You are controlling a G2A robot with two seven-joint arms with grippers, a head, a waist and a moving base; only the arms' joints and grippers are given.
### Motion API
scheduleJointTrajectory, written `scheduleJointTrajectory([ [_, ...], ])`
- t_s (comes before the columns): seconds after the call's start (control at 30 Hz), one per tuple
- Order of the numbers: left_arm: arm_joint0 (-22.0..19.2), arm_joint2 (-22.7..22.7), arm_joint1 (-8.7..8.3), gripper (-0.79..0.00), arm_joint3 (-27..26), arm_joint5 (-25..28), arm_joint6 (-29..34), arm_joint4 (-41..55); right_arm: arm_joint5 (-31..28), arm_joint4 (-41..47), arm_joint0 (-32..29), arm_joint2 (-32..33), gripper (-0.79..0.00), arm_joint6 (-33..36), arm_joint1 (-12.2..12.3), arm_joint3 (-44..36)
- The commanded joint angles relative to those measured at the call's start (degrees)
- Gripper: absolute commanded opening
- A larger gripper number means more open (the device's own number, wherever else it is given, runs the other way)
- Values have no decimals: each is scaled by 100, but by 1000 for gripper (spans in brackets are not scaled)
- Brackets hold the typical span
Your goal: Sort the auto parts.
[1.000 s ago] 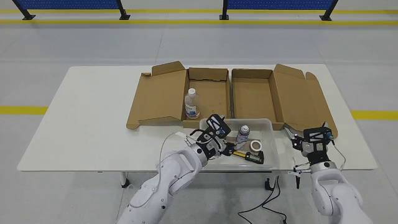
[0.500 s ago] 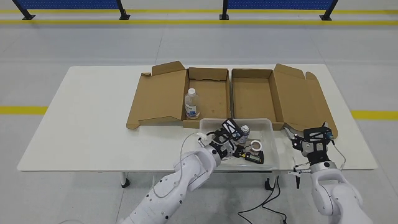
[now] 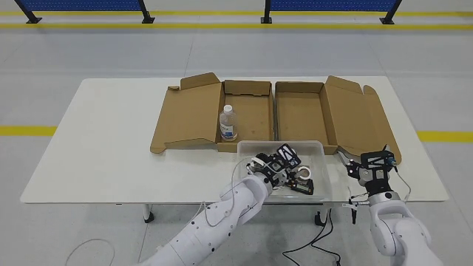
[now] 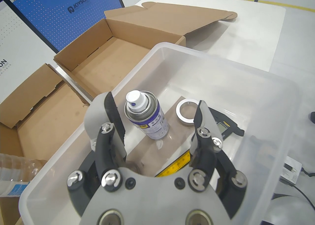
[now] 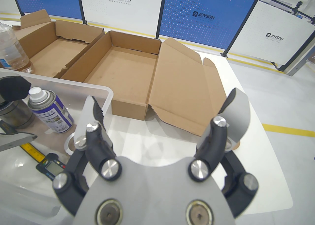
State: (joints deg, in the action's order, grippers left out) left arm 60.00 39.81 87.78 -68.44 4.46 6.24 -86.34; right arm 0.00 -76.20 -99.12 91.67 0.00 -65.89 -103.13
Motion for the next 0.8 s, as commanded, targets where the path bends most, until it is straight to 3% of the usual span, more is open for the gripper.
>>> scheduleJointTrajectory([
  [0.0, -65, -22, 40, -188, 137, -59, -13, 32, 0, 0, 0, 0, 0, 0, 0, 0],
  [0.53, -298, -34, 260, -203, 652, -55, 273, 422, 0, 0, 0, 0, 0, 0, 0, 0],
  [0.77, -376, 6, 345, -369, 759, -39, 443, 692, 0, 0, 0, 0, 0, 0, 0, 0],
])
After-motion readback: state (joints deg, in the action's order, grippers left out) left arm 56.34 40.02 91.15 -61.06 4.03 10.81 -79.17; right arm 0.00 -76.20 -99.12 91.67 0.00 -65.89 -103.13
